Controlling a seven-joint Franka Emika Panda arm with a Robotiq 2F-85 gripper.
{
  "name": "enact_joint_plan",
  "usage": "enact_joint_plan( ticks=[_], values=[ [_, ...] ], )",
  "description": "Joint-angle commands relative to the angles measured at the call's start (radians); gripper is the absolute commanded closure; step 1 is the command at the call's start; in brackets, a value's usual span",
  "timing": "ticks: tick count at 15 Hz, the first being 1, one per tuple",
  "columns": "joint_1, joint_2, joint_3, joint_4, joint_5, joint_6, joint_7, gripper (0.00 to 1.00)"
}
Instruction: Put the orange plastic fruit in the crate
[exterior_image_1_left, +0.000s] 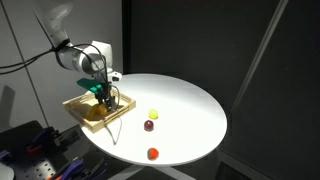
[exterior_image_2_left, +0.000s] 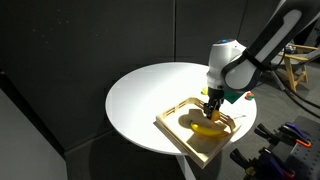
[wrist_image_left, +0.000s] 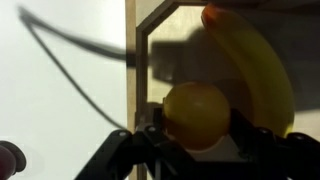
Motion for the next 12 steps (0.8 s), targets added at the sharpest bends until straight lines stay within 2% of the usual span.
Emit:
enact_joint_plan(
  ticks=[1,2,12],
  values=[
    [0.013,0.018,-0.021,0.023,-0.015,0.009,-0.002,0.03],
    [0.014,0.016,-0.023,0.023,-0.015,0.004,0.001,0.00],
    [0.004,-0.068,-0.037,-0.004,0.003,-0.101,0.021,0.00]
  ],
)
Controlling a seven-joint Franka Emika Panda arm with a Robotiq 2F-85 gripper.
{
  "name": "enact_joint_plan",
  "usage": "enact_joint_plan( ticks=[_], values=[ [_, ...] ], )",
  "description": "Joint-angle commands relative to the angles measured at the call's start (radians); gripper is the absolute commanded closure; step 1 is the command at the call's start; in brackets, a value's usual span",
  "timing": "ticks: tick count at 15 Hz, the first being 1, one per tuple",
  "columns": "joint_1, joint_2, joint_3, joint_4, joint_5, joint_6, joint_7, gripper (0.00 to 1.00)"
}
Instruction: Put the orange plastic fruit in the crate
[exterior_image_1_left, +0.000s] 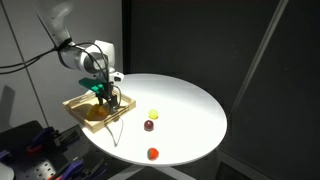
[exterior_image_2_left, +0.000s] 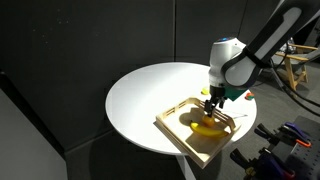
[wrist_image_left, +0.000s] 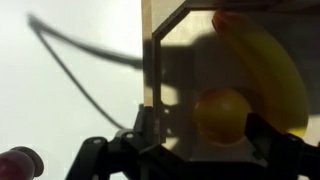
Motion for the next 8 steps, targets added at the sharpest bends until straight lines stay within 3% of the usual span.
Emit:
enact_joint_plan(
  ticks=[1,8],
  values=[
    [0.000,-0.067,-0.007,-0.013,0.007,-0.068,0.012,0.00],
    [-0.009,-0.125,-0.010,-0.015,0.003,-0.129,0.042,0.00]
  ],
)
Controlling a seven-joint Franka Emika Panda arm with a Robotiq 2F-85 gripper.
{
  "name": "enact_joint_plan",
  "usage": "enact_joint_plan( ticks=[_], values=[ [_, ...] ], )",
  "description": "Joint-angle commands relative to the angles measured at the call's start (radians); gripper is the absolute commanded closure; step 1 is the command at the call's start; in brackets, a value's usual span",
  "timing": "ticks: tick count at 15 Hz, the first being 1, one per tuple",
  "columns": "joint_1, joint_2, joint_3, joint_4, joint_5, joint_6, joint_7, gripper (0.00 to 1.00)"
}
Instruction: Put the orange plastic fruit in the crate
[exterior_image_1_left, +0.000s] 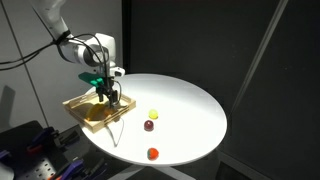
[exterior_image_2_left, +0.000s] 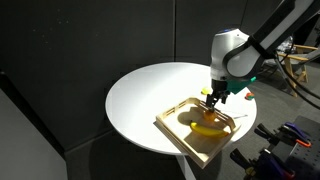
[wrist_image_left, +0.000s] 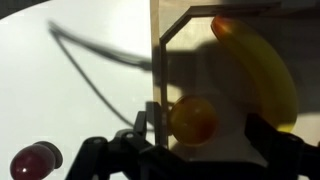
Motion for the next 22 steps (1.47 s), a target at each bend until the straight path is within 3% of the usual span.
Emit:
enact_joint_plan(
  ticks=[1,7,22],
  values=[
    [-0.008,-0.057,-0.005,-0.013,0.004,-0.055,0.036,0.00],
    [-0.023,-0.121,-0.018,-0.026,0.002,-0.140,0.097,0.00],
    [-0.090,-0.398,-0.016,-0.147,-0.005,-0.328,0.049,0.00]
  ],
)
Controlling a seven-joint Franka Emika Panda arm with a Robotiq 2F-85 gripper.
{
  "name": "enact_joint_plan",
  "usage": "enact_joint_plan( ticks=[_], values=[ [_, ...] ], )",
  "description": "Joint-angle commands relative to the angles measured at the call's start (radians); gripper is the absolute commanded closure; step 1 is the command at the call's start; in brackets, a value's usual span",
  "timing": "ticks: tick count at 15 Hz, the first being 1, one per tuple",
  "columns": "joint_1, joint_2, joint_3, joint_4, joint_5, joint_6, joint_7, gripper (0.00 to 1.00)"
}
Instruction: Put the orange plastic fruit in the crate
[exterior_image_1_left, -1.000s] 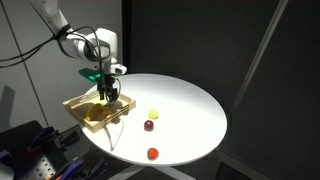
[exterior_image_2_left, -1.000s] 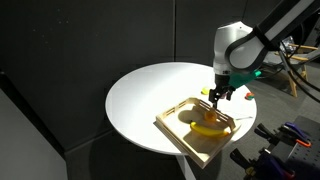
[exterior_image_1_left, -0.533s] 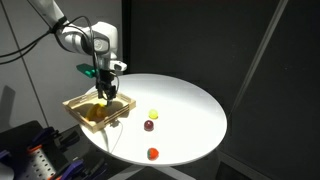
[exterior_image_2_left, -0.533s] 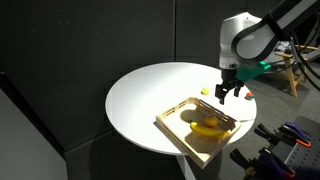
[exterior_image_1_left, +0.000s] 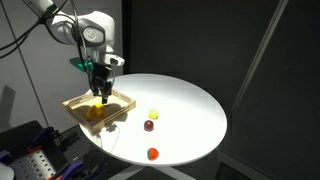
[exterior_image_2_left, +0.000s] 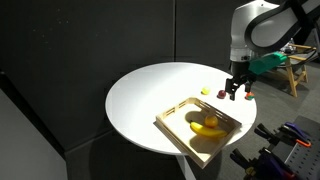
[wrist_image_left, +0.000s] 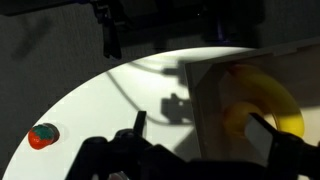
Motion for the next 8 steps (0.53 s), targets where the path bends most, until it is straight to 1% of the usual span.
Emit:
enact_joint_plan(
  ticks=[1,4,8],
  values=[
    [-0.029,-0.113,0.004,-0.053,-0.006,-0.046,-0.036,0.00],
    [-0.044,-0.172,0.000,-0.074,-0.006,-0.080,-0.083,0.00],
    [-0.057,-0.249,-0.008,-0.094,-0.003,-0.110,-0.178,0.00]
  ],
)
